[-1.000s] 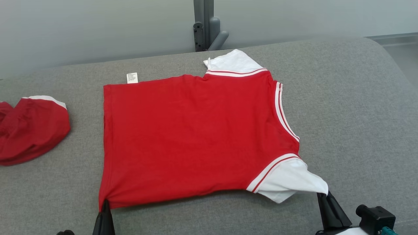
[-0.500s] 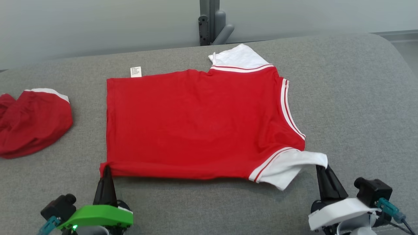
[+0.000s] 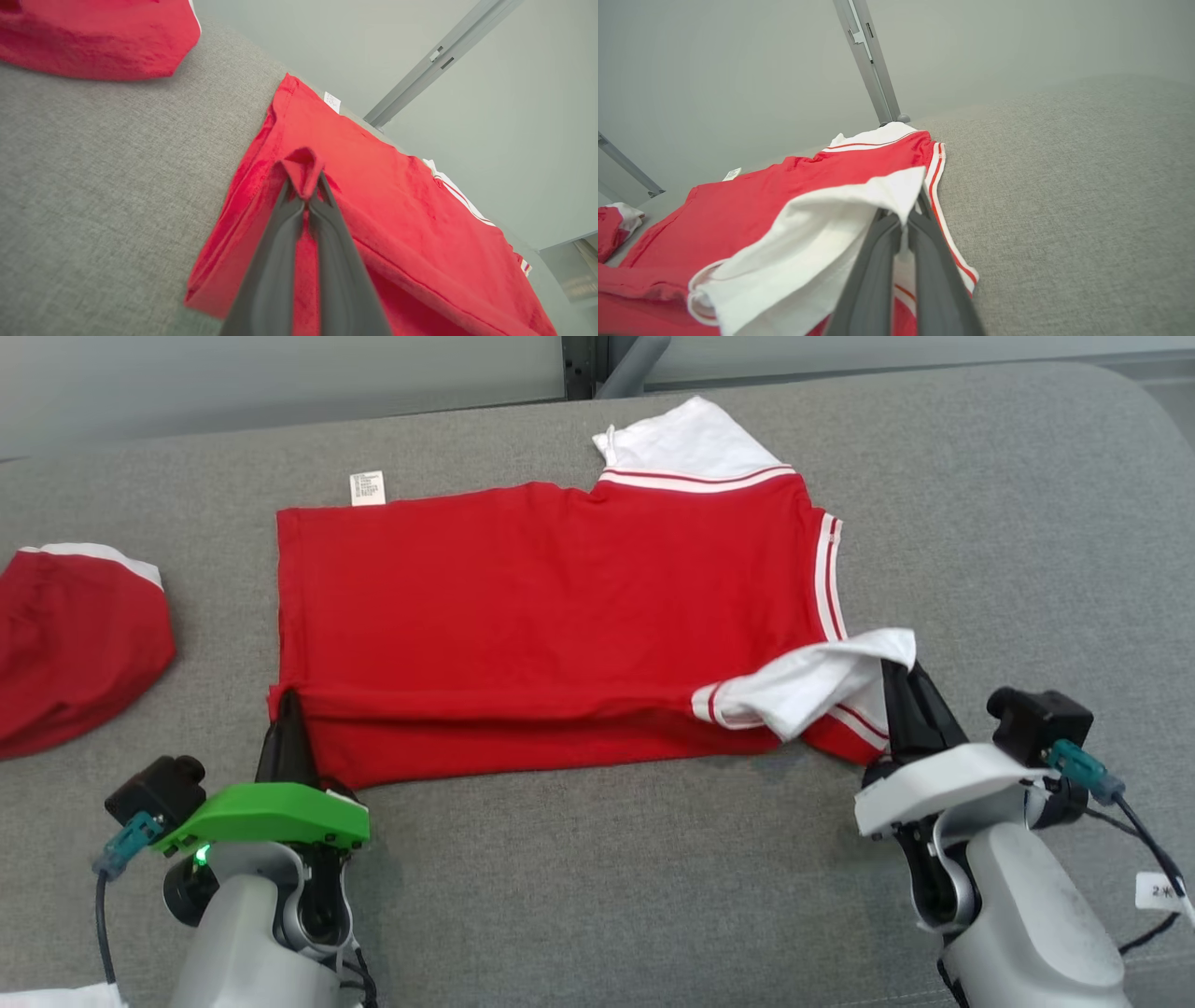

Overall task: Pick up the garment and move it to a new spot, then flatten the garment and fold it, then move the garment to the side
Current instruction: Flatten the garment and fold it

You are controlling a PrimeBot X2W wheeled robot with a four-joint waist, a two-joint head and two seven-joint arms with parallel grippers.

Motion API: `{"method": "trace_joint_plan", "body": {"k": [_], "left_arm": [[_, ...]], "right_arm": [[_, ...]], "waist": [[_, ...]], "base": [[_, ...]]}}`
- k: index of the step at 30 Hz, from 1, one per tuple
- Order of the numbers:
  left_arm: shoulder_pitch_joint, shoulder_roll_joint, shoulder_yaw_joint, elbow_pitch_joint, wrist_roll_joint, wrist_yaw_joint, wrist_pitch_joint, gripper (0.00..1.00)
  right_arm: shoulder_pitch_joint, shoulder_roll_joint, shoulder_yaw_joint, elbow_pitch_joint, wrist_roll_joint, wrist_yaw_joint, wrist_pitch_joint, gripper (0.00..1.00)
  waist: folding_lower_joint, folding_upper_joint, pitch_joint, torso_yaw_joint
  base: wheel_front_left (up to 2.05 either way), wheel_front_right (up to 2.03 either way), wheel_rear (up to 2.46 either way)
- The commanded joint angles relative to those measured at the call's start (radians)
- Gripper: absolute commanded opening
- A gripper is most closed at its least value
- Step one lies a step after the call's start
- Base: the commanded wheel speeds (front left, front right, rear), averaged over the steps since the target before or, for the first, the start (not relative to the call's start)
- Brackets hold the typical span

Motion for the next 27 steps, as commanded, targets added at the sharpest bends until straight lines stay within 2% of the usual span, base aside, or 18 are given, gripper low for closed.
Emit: {"method": "trace_joint_plan", "body": {"k": [1,5,9,15,16,17,18,19,27], "left_arm": [[-0.025,0.003,0.008,0.007,0.007,0.001,-0.003,0.00],[-0.084,0.003,0.014,0.042,0.015,-0.011,-0.003,0.00],[-0.127,0.003,0.009,0.079,0.041,-0.004,-0.002,0.00],[-0.159,0.003,0.001,0.102,0.055,-0.011,-0.002,0.02],[-0.160,0.003,0.000,0.095,0.059,-0.013,-0.002,0.23],[-0.159,0.003,0.001,0.085,0.063,-0.014,-0.002,0.46],[-0.155,0.003,0.002,0.074,0.068,-0.014,-0.002,0.91],[-0.147,0.003,0.001,0.064,0.072,-0.015,-0.002,1.00],[-0.049,0.003,-0.016,-0.046,0.048,-0.021,-0.002,1.00]], "right_arm": [[-0.026,-0.001,0.000,0.012,-0.005,-0.001,-0.004,0.00],[-0.114,-0.001,0.008,0.088,-0.026,-0.001,-0.004,0.00],[-0.181,-0.001,0.028,0.161,-0.035,-0.001,-0.004,0.00],[-0.247,-0.001,0.028,0.228,-0.034,-0.001,-0.004,0.00],[-0.255,-0.001,0.026,0.237,-0.030,-0.001,-0.004,0.17],[-0.264,-0.001,0.023,0.243,-0.025,-0.001,-0.004,0.44],[-0.272,-0.001,0.018,0.244,-0.023,-0.001,-0.004,0.87],[-0.275,-0.001,0.013,0.247,-0.021,-0.001,-0.004,1.00],[-0.302,-0.001,-0.012,0.233,-0.020,-0.001,-0.004,1.00]], "waist": [[0.0001,0.0024,0.036,-0.004],[0.0001,0.0024,0.074,-0.003],[0.0001,0.0024,0.101,0.002],[0.0001,0.0024,0.112,0.012],[0.0001,0.0024,0.112,0.015],[0.0001,0.0024,0.112,0.018],[0.0001,0.0024,0.110,0.021],[0.0001,0.0024,0.108,0.024],[0.0001,0.0024,0.078,0.040]], "base": [[0.00,0.00,0.00],[0.00,0.00,0.00],[0.00,0.00,0.00],[0.00,0.00,0.00],[0.00,0.00,0.00],[0.00,0.00,0.00],[0.00,0.00,0.00],[0.00,0.00,0.00],[0.00,0.00,0.00]]}}
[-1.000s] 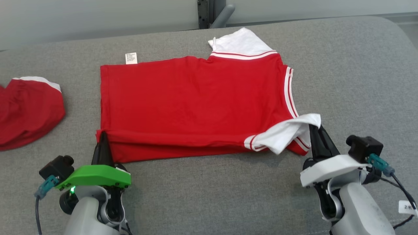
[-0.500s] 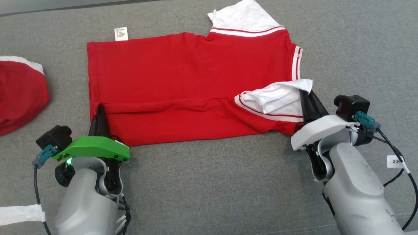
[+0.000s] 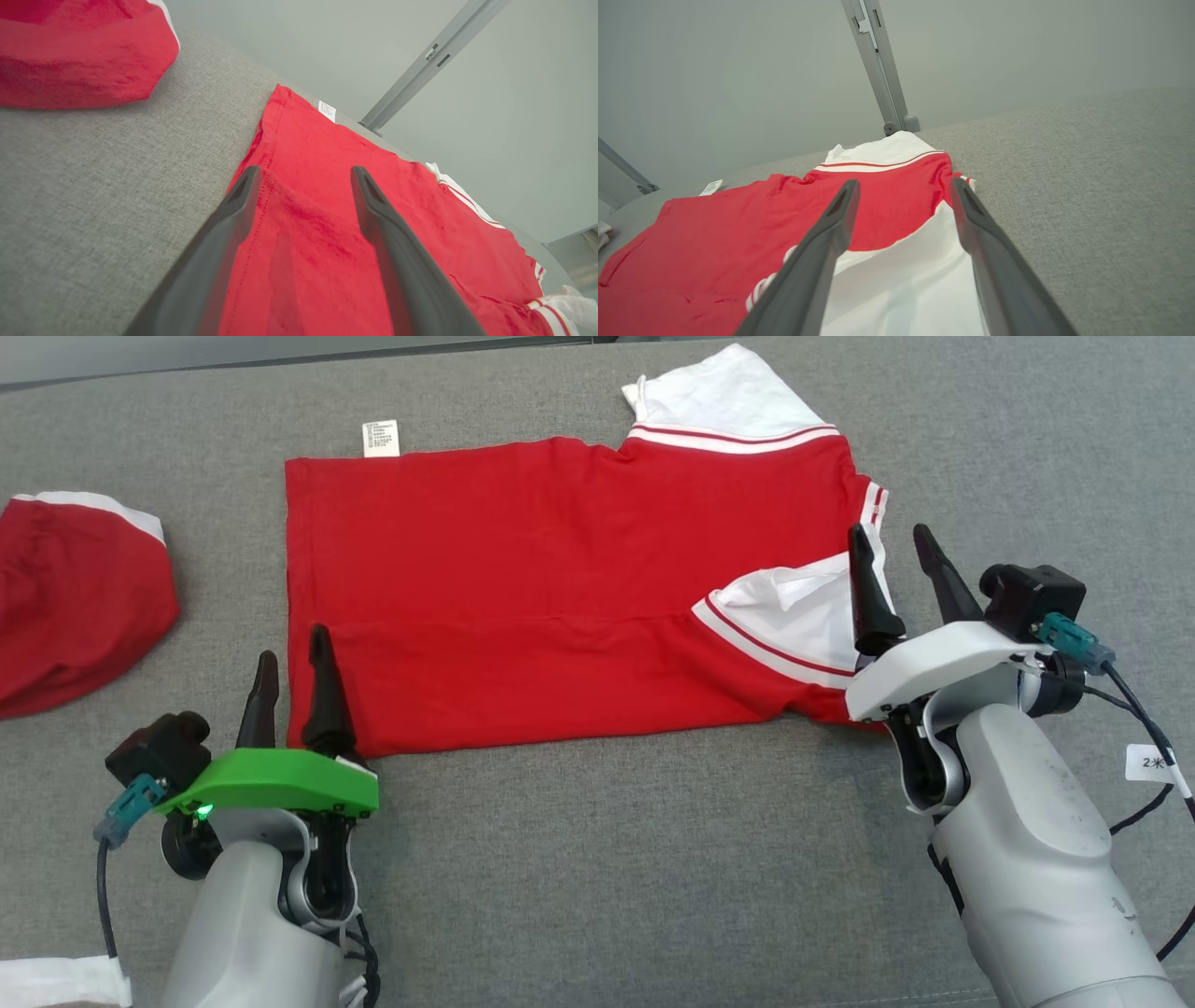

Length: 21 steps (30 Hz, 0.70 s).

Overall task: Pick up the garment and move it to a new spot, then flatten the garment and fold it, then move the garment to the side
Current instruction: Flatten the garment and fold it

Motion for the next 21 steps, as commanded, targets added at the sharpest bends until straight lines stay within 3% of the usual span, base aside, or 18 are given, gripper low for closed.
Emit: {"method": "trace_joint_plan", "body": {"k": [1,10,21], "left_arm": [[0.043,0.004,0.003,-0.036,-0.012,-0.002,0.000,1.00],[0.186,0.004,0.011,-0.112,-0.012,0.030,0.000,1.00],[0.209,0.004,-0.021,-0.013,-0.074,0.042,0.012,1.00]], "right_arm": [[-0.012,-0.002,-0.010,-0.017,-0.002,-0.001,-0.003,1.00],[0.072,-0.002,-0.063,-0.100,-0.047,-0.002,-0.003,1.00],[0.276,-0.002,-0.089,-0.184,-0.081,-0.002,-0.003,1.00]], "waist": [[0.0000,0.0024,-0.014,0.009],[0.0000,0.0024,-0.047,0.015],[0.0000,0.0024,-0.075,-0.008]], "base": [[0.00,0.00,0.00],[0.00,0.00,0.00],[0.00,0.00,0.00]]}}
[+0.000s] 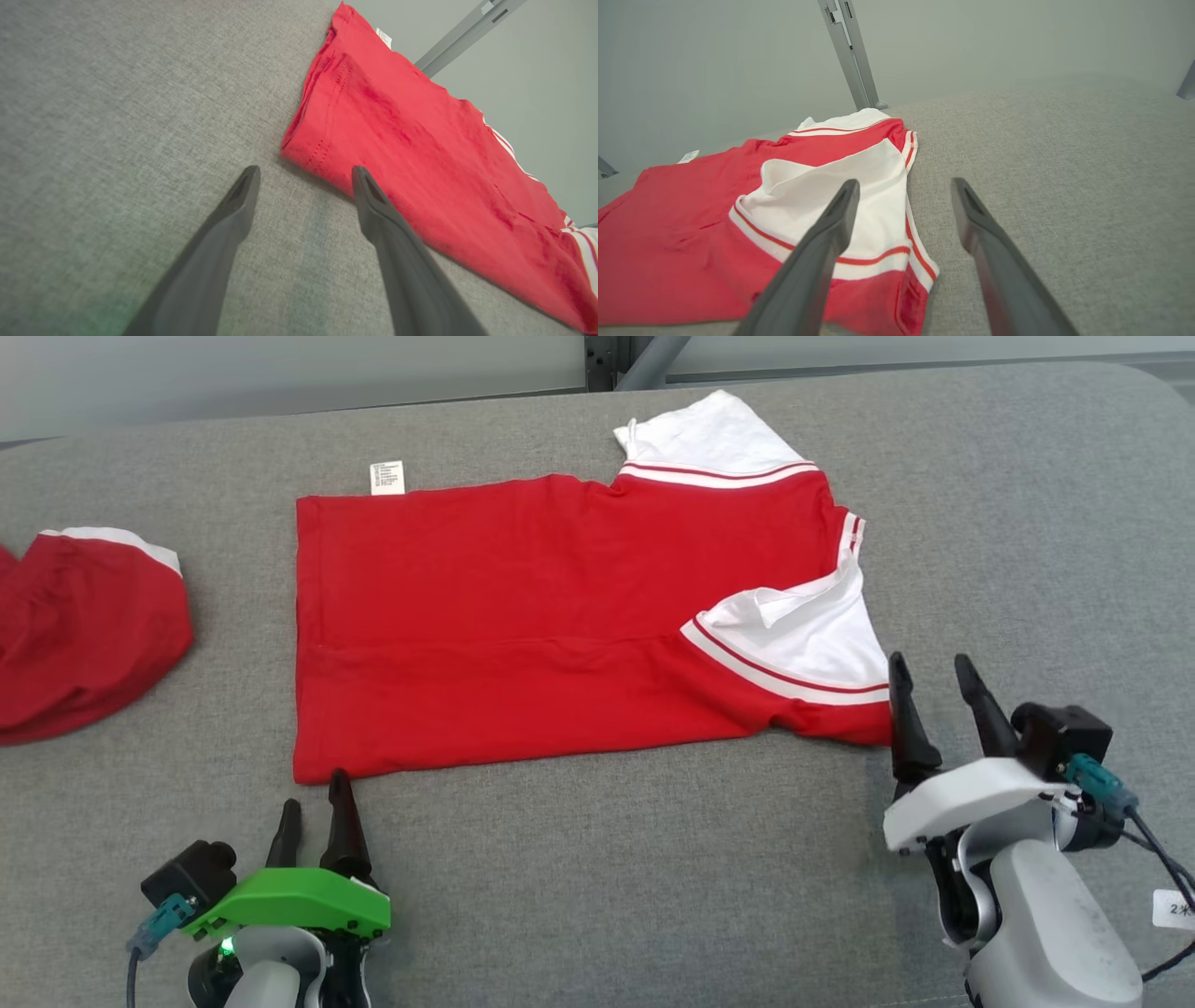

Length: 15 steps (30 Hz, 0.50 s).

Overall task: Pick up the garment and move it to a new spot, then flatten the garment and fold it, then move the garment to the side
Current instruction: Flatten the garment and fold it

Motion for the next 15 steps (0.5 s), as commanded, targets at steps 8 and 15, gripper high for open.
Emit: {"method": "trace_joint_plan", "body": {"k": [8,15], "left_arm": [[-0.080,0.015,-0.002,0.090,-0.021,-0.004,0.020,0.55],[-0.121,0.059,-0.055,0.114,0.070,0.033,0.009,0.00]], "right_arm": [[0.059,-0.002,0.041,0.021,-0.025,-0.002,0.027,1.00],[0.046,-0.002,0.056,0.033,-0.043,-0.002,0.108,1.00]], "waist": [[0.0000,0.0024,0.021,-0.041],[0.0000,0.0024,0.023,-0.046]], "base": [[0.00,0.00,0.00],[0.00,0.00,0.00]]}}
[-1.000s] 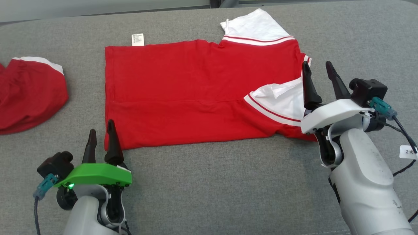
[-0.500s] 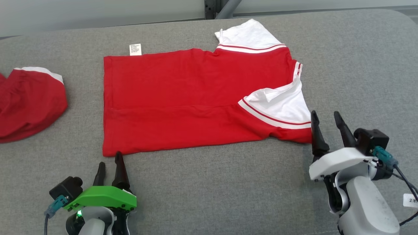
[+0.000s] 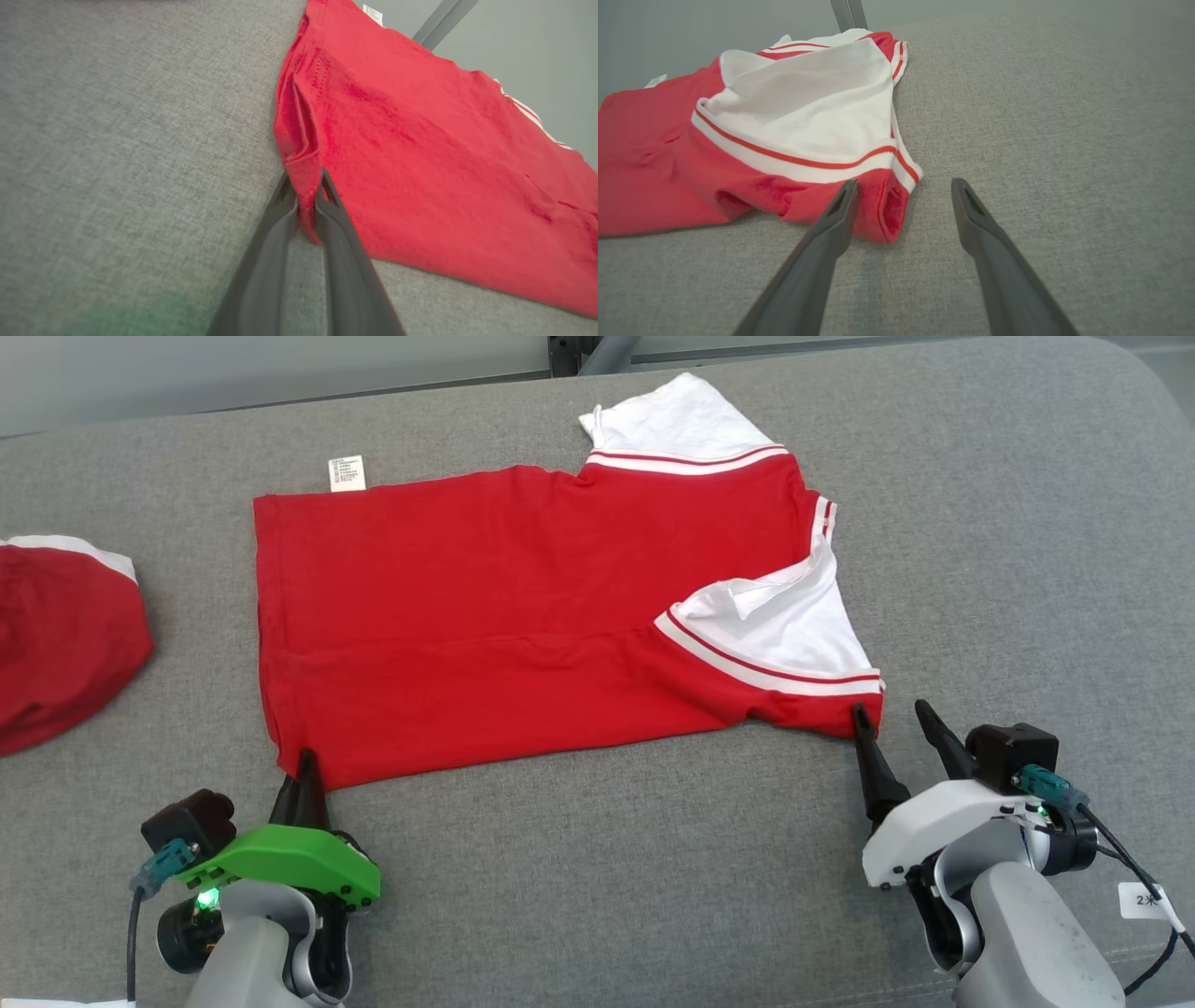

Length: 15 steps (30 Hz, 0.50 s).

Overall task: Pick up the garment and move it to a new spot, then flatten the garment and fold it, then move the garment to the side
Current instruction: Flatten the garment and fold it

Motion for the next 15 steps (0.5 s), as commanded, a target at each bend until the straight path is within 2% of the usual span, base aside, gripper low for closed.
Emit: {"method": "trace_joint_plan", "body": {"k": [1,15], "left_arm": [[-0.011,0.014,-0.009,0.002,0.019,0.012,-0.004,0.00],[0.012,0.032,-0.066,-0.079,0.081,0.047,0.003,0.00]], "right_arm": [[-0.009,-0.002,0.001,0.004,-0.008,-0.002,0.018,1.00],[-0.043,-0.002,-0.029,0.073,0.000,-0.002,0.122,1.00]], "waist": [[0.0000,0.0024,-0.002,0.003],[0.0000,0.0024,-0.012,0.053]], "base": [[0.00,0.00,0.00],[0.00,0.00,0.00]]}}
